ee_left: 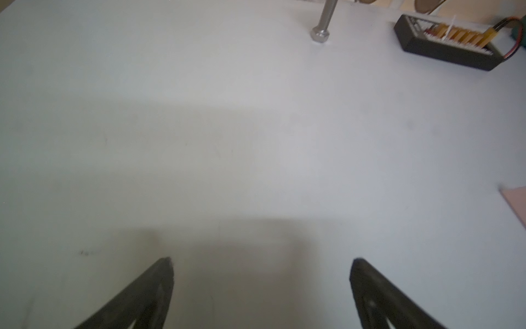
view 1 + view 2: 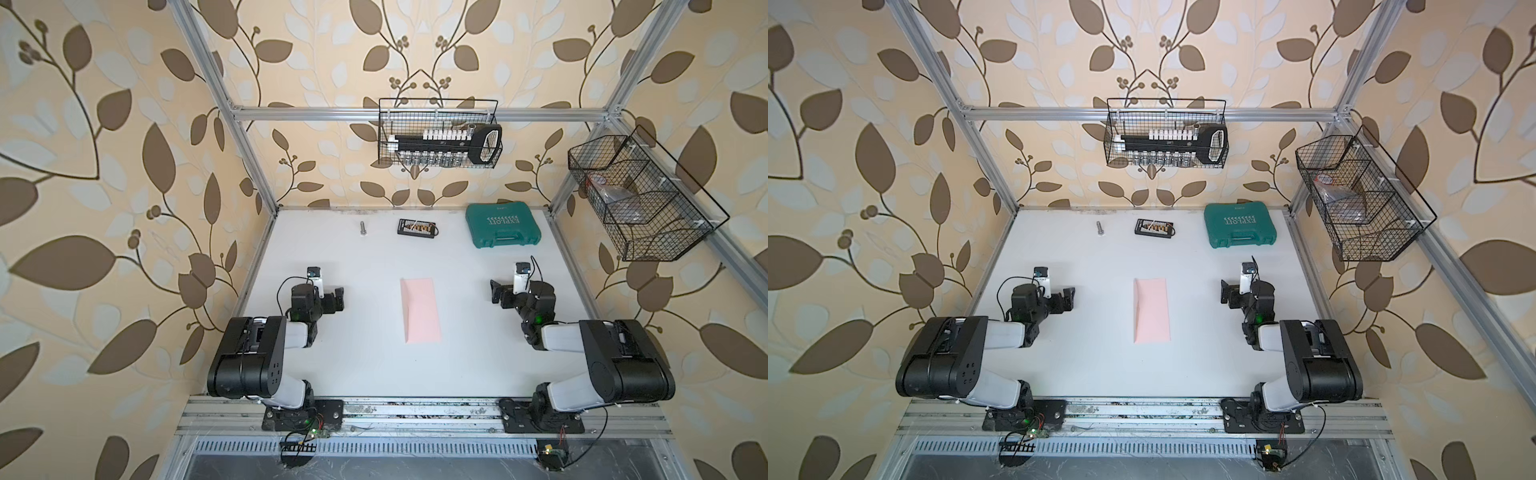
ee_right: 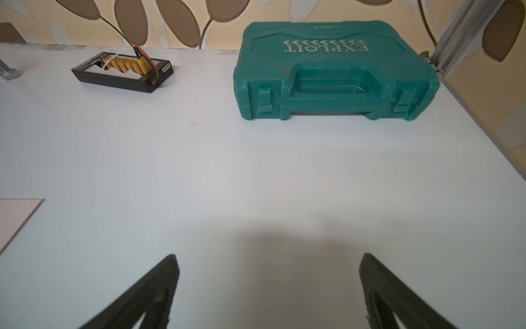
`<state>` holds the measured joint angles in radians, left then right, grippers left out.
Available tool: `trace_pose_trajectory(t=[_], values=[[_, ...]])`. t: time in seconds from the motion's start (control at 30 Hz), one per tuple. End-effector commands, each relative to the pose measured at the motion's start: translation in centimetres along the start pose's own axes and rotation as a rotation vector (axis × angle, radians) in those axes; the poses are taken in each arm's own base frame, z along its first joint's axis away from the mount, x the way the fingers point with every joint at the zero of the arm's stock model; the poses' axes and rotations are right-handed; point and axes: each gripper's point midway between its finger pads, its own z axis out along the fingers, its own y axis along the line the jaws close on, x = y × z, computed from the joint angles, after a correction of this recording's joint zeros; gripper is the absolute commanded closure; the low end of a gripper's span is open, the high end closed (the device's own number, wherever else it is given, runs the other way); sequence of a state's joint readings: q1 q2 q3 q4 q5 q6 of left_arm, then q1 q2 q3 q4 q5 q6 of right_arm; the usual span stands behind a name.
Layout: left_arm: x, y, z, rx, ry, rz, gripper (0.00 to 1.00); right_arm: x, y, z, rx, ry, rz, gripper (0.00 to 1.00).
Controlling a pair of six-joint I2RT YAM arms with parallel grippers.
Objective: Fold the letter paper in half and place it into the envelope
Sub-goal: Reset both arms
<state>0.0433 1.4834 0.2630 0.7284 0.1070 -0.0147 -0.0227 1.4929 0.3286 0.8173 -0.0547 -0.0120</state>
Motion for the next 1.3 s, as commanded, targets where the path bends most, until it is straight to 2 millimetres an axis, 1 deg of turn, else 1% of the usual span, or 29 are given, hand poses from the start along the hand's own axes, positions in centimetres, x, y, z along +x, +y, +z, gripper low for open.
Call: trace_pose_trajectory(t=[0.0, 0.03, 0.07, 0.1, 0.7, 1.17, 1.27], values=[[-6.3, 1.1, 0.2, -0.089, -0.191, -0.023, 0.01, -1.5, 0.8, 0.8, -0.045, -0.02, -0.007, 0.02], [-5.9, 1.0, 0.8, -0.088, -0.127, -0.02, 0.01, -1.4, 0.8, 0.8, -0.046, -0.017, -0.007, 0.02], [-5.9, 0.6, 1.1, -0.072, -0.133, 0.007, 0.01, -1.6, 0.8, 0.8, -0.046, -0.024, -0.008, 0.02], [-5.8, 0.3, 1.0, -0.06, -0.123, 0.006, 0.01, -1.5, 0.8, 0.8, -0.047, -0.021, -0.007, 0.02], [-5.9, -0.1, 1.1, -0.07, -0.121, 0.033, 0.01, -1.5, 0.7, 0.8, -0.044, -0.022, -0.005, 0.02], [-5.9, -0.1, 1.1, -0.072, -0.121, 0.034, 0.01, -1.5, 0.7, 0.7, -0.045, -0.022, -0.007, 0.02], [-5.7, -0.1, 1.5, -0.069, -0.1, 0.031, 0.01, -1.5, 0.7, 0.7, -0.044, -0.02, -0.006, 0.02]])
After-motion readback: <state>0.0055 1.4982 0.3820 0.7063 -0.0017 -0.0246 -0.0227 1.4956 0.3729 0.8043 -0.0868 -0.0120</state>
